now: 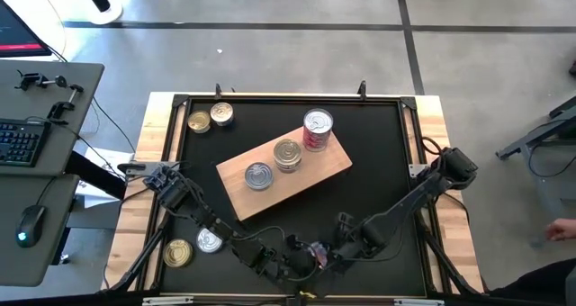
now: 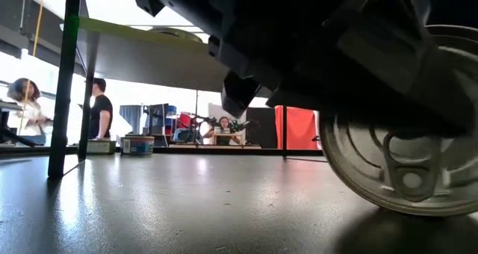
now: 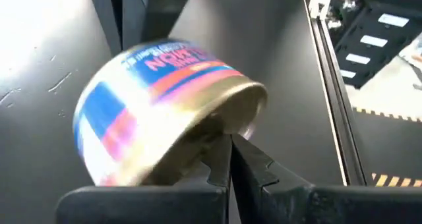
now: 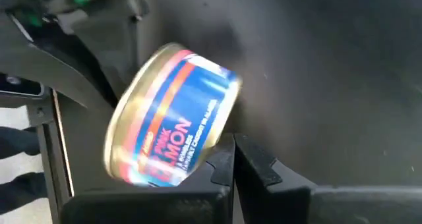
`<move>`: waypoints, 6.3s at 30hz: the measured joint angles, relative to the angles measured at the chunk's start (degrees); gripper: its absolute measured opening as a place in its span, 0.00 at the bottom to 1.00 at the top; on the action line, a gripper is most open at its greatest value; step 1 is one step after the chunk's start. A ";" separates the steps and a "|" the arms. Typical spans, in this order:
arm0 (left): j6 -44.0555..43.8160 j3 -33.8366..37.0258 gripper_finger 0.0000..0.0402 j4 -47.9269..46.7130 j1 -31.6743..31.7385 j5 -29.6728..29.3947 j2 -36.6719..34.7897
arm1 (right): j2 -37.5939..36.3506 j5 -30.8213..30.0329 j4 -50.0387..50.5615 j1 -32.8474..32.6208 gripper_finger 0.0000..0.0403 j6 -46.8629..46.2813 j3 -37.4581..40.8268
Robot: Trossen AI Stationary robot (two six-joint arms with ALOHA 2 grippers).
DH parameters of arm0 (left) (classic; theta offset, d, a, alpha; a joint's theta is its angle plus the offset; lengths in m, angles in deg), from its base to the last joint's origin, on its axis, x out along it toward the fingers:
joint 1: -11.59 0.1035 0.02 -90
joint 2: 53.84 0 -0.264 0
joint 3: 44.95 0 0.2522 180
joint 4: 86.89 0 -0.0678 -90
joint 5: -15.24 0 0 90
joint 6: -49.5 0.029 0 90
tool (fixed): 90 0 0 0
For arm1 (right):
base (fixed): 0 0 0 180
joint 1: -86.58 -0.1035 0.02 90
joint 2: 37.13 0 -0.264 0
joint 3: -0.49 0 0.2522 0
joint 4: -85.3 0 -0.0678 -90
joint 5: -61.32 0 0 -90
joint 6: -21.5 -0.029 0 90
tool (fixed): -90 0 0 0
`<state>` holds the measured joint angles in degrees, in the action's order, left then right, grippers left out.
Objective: Stack canned seafood by type on shelf
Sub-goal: Stack the blue tuna on the top of the other blue tuna cans on the shelf
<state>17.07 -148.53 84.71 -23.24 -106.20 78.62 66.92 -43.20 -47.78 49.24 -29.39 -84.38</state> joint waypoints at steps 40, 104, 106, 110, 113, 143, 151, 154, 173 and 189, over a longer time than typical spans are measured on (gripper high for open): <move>2.48 0.04 0.00 -8.46 -2.69 0.81 -3.84 | -13.46 13.05 -8.78 2.08 0.84 2.87 -0.09; -29.02 0.00 0.00 -65.05 -21.19 -24.18 -26.69 | 13.93 6.34 16.72 3.55 0.90 1.43 -22.53; -29.04 0.00 0.00 -65.07 -21.20 -24.17 -26.66 | 14.37 8.21 16.68 3.77 0.88 1.77 -22.53; -29.02 0.00 0.00 -65.07 -21.18 -24.20 -26.69 | 15.43 10.49 16.78 4.00 0.76 1.70 -22.47; -29.04 0.00 0.00 -65.05 -21.18 -24.20 -26.68 | 15.35 10.47 16.08 4.07 0.60 1.70 -22.47; -28.91 -0.04 0.00 -65.92 -24.22 -32.81 -36.64 | -22.77 -10.70 5.94 -6.33 0.42 -26.19 4.50; -27.88 -0.04 0.00 -65.83 -22.40 -33.71 -36.67 | -29.52 -22.83 -21.60 1.78 0.42 -7.45 6.15; -27.84 -0.04 0.00 -65.79 -21.73 -33.77 -36.67 | -28.63 -22.85 -25.55 7.76 0.42 -4.64 3.92; -21.80 -0.04 0.00 -65.68 -20.39 -32.37 -36.67 | -13.98 -29.13 -32.98 21.62 0.42 -19.87 -5.28; -10.28 -0.04 0.00 -65.50 -20.46 -24.46 -36.85 | -9.28 -37.91 -25.26 23.95 0.42 -30.60 -8.09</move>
<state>6.79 -148.57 19.21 -43.69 -130.67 41.78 57.64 -81.11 -73.04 73.19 -59.99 -92.47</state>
